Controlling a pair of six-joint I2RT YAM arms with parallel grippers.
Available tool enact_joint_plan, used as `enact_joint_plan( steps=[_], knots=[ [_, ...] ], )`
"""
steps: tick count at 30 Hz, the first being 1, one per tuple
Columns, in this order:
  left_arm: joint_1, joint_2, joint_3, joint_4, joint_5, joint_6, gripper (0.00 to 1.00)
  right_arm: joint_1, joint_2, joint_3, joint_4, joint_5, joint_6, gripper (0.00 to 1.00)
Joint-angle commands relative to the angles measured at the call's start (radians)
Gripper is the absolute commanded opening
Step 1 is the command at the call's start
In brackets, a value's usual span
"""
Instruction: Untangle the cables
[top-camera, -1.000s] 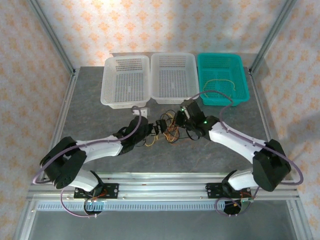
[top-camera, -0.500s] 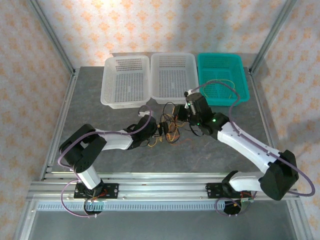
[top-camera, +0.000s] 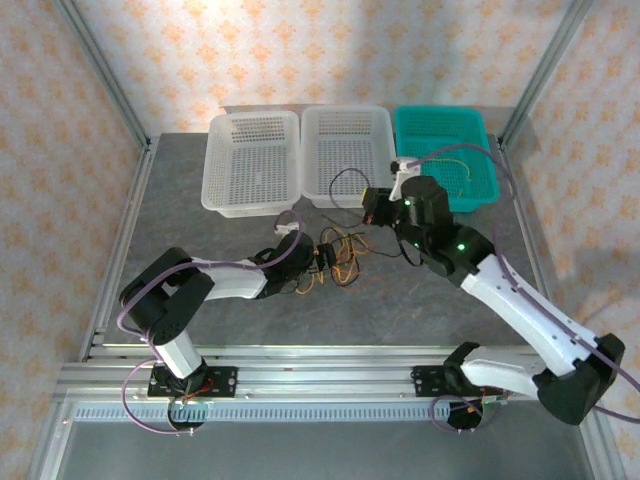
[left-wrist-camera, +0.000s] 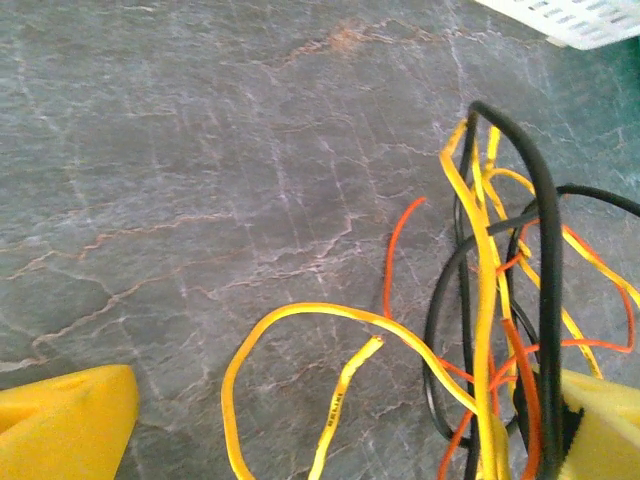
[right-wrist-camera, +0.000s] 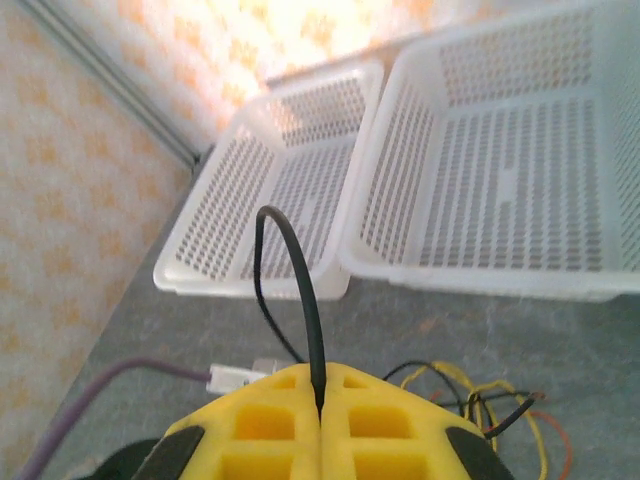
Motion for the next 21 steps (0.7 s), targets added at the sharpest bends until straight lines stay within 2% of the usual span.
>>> enact_joint_plan(
  steps=[1, 5, 11, 16, 21],
  knots=[
    [-0.008, -0.046, -0.011, -0.066, -0.071, -0.023, 0.99, -0.003, -0.075, -0.007, 0.054, 0.135, -0.019, 0.00],
    [-0.013, -0.056, 0.000, -0.091, -0.091, -0.026, 0.99, -0.022, -0.078, 0.021, 0.039, 0.076, -0.019, 0.00],
    [-0.024, -0.100, -0.004, -0.098, -0.086, -0.044, 0.99, -0.024, -0.099, 0.001, 0.032, 0.105, -0.030, 0.00],
    [-0.042, -0.184, 0.000, -0.120, -0.094, -0.030, 0.99, -0.039, -0.122, -0.056, 0.056, 0.144, -0.027, 0.00],
    [-0.059, -0.300, -0.022, -0.083, -0.108, -0.020, 0.99, -0.073, -0.110, -0.060, 0.065, 0.080, 0.004, 0.00]
  ],
)
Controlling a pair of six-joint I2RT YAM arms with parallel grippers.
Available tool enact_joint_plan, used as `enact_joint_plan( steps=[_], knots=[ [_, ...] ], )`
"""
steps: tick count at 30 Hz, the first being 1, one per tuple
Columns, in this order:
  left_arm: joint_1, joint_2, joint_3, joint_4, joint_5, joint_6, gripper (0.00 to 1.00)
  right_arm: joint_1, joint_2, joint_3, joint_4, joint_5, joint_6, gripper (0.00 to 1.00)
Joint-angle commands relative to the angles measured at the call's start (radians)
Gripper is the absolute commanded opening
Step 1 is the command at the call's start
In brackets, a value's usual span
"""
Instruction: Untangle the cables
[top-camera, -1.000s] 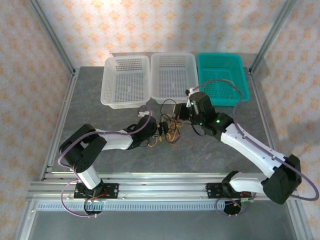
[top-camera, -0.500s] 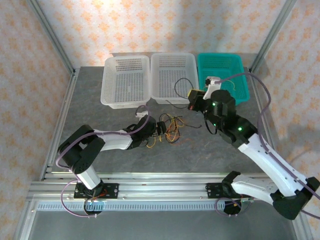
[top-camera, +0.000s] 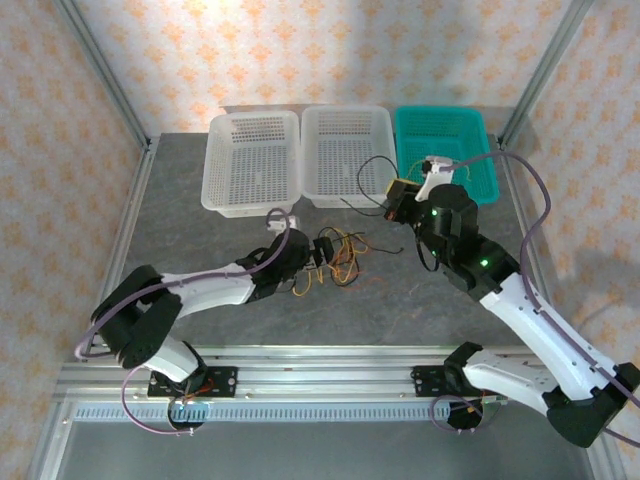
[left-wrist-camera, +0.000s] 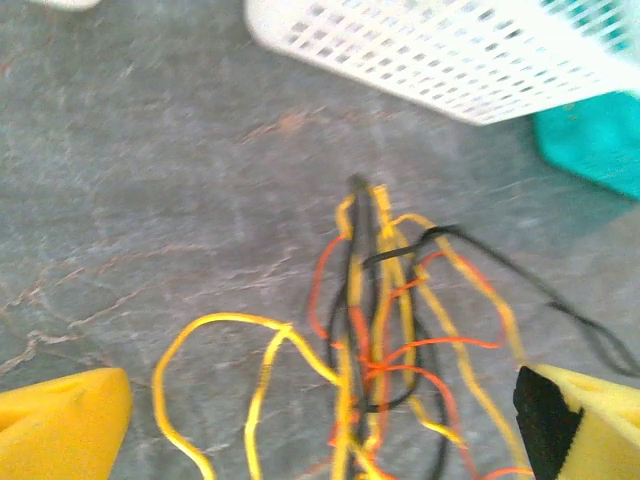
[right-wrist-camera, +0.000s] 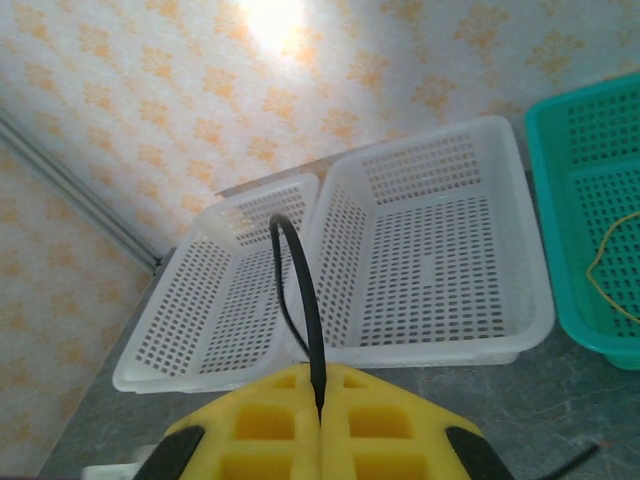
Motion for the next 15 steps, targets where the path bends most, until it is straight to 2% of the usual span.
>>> enact_joint_plan(
  steps=[1, 8, 15],
  knots=[
    [-0.013, -0.076, -0.026, 0.026, -0.037, 0.007, 0.99, -0.009, -0.005, -0.011, 0.050, -0.031, 0.010, 0.00],
    [-0.013, -0.115, 0.018, 0.032, -0.028, 0.058, 0.99, -0.018, 0.088, 0.018, 0.036, 0.014, -0.007, 0.00],
    [0.002, -0.067, 0.145, 0.005, -0.126, 0.193, 0.99, -0.033, 0.242, 0.141, 0.023, 0.038, -0.030, 0.00]
  ],
)
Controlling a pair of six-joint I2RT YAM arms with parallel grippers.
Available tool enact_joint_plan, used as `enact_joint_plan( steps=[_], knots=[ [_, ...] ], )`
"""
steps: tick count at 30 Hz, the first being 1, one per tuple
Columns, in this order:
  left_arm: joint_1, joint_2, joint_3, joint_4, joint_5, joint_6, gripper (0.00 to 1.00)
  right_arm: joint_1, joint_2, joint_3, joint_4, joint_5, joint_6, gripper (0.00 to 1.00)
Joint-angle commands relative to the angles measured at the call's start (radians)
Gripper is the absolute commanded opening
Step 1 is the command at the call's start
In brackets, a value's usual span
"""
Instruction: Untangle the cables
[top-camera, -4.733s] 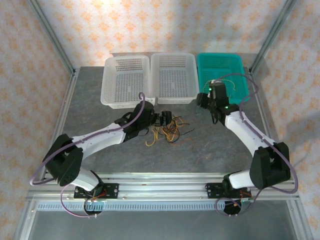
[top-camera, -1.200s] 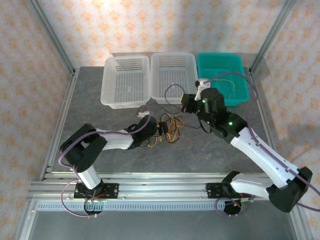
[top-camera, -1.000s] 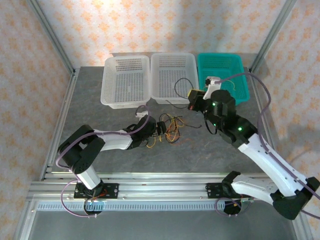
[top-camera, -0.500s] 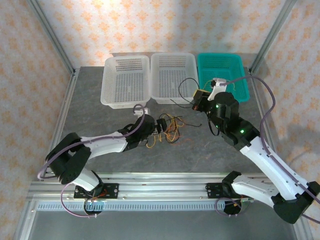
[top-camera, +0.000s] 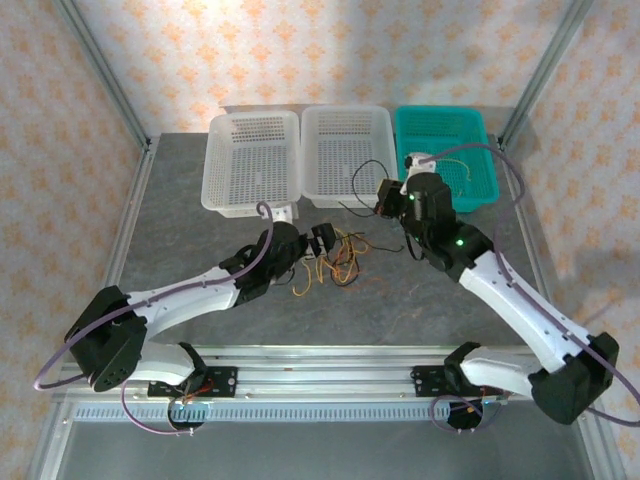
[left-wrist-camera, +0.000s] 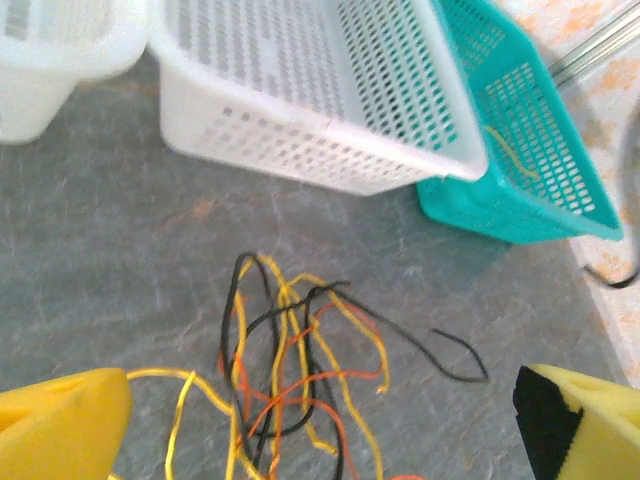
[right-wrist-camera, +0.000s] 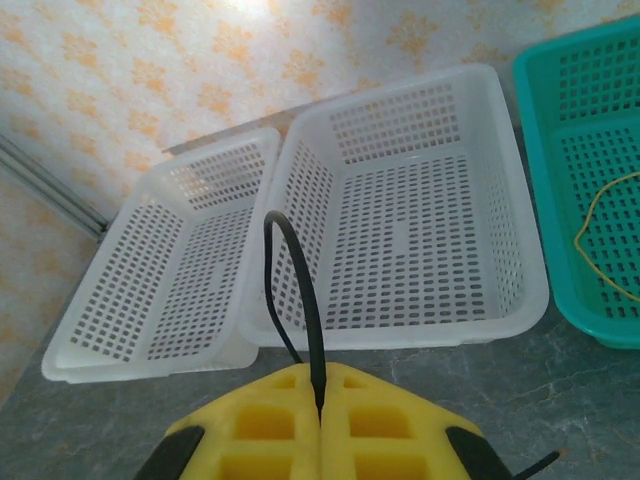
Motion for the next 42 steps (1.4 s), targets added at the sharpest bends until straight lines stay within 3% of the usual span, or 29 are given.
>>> enact_joint_plan(
  steps=[1, 9, 15, 20, 27, 33, 39, 42],
  knots=[
    [0.023, 0.031, 0.083, -0.008, -0.076, 0.098, 0.99, -0.010, 0.075, 0.114, 0.008, 0.048, -0.016, 0.00],
    [0.151, 0.090, 0.135, 0.053, 0.074, 0.080, 0.99, -0.032, 0.306, 0.319, 0.049, 0.077, 0.010, 0.00],
    [0.209, 0.169, 0.223, 0.020, 0.106, 0.097, 0.99, -0.040, 0.517, 0.514, 0.061, 0.083, 0.044, 0.00],
    [0.265, 0.306, 0.386, -0.089, 0.145, 0.091, 0.99, -0.045, 0.680, 0.632, 0.040, 0.178, 0.090, 0.00],
    [0.317, 0.411, 0.450, -0.064, 0.228, 0.059, 0.99, -0.110, 0.923, 0.884, -0.075, 0.035, 0.135, 0.00],
    [0.321, 0.432, 0.471, -0.115, 0.250, 0.079, 0.99, -0.159, 1.071, 1.013, -0.149, -0.126, 0.182, 0.12],
    [0.321, 0.380, 0.405, -0.110, 0.231, 0.080, 0.99, -0.159, 1.071, 0.988, -0.125, -0.121, 0.178, 0.26],
    [0.321, 0.359, 0.370, -0.101, 0.225, 0.078, 0.99, -0.160, 1.069, 0.983, -0.123, -0.114, 0.172, 0.28]
  ],
)
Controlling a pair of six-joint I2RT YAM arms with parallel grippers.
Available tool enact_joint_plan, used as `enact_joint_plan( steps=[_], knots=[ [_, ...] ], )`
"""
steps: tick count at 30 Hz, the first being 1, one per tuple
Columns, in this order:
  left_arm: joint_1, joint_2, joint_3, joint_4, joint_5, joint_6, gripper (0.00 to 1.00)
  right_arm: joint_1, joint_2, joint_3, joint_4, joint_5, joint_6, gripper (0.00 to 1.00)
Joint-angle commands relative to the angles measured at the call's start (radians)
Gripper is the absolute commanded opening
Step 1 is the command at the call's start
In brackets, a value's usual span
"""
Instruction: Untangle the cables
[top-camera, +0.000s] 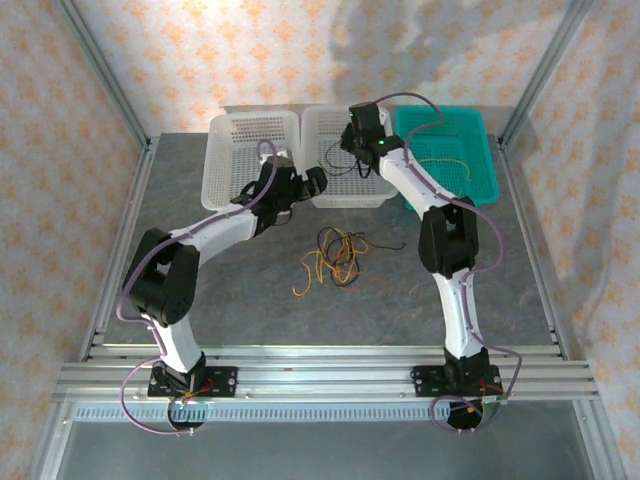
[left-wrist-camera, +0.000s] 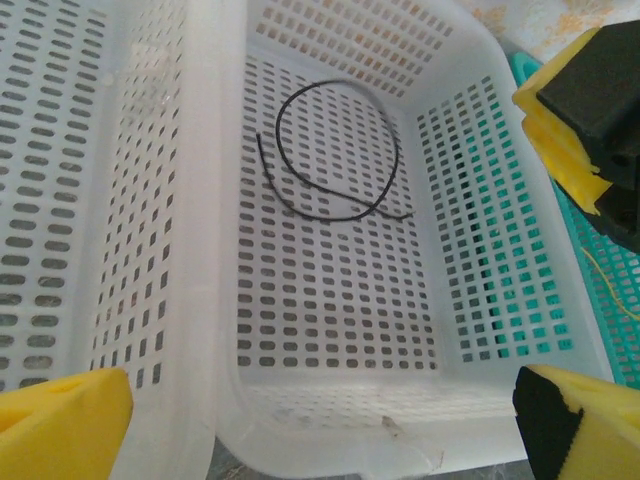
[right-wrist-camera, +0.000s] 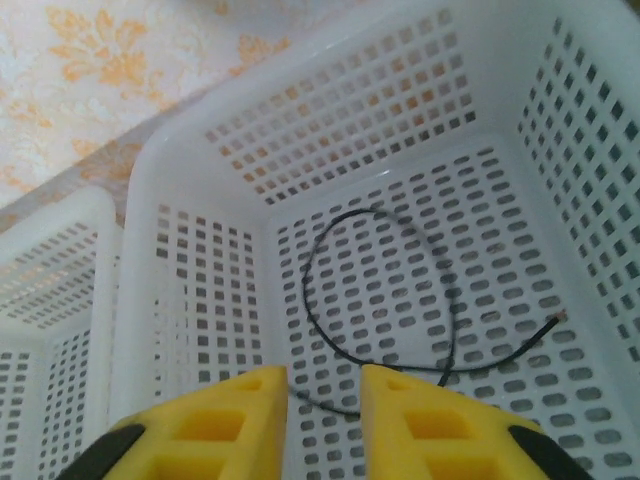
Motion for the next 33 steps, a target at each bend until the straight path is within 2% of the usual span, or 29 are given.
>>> enact_joint_plan(
  steps=[1, 5, 9, 16, 20, 26, 33],
  knots=[
    [0.000, -0.058, -0.041, -0.001, -0.004, 0.005, 0.99, 0.007, -0.024, 0.006, 0.003, -0.006, -0.003, 0.28],
    [-0.015, -0.088, -0.077, 0.012, -0.003, 0.015, 0.99, 0.009, -0.071, -0.056, 0.036, 0.000, -0.018, 0.26],
    [-0.042, -0.122, -0.096, -0.017, -0.027, 0.041, 0.99, 0.021, -0.161, -0.192, 0.108, 0.018, -0.044, 0.23],
    [-0.115, -0.237, -0.246, 0.001, -0.049, 0.074, 0.97, 0.069, -0.462, -0.654, 0.386, 0.011, -0.112, 0.23],
    [-0.141, -0.278, -0.275, 0.003, -0.090, 0.081, 0.97, 0.099, -0.615, -0.875, 0.522, 0.007, -0.118, 0.23],
    [-0.211, -0.350, -0.337, 0.018, -0.163, 0.118, 0.98, 0.139, -0.723, -0.994, 0.478, 0.081, -0.102, 0.24],
    [-0.236, -0.475, -0.502, 0.080, -0.193, 0.094, 0.99, 0.159, -0.860, -1.175, 0.397, 0.116, -0.040, 0.24]
  ],
)
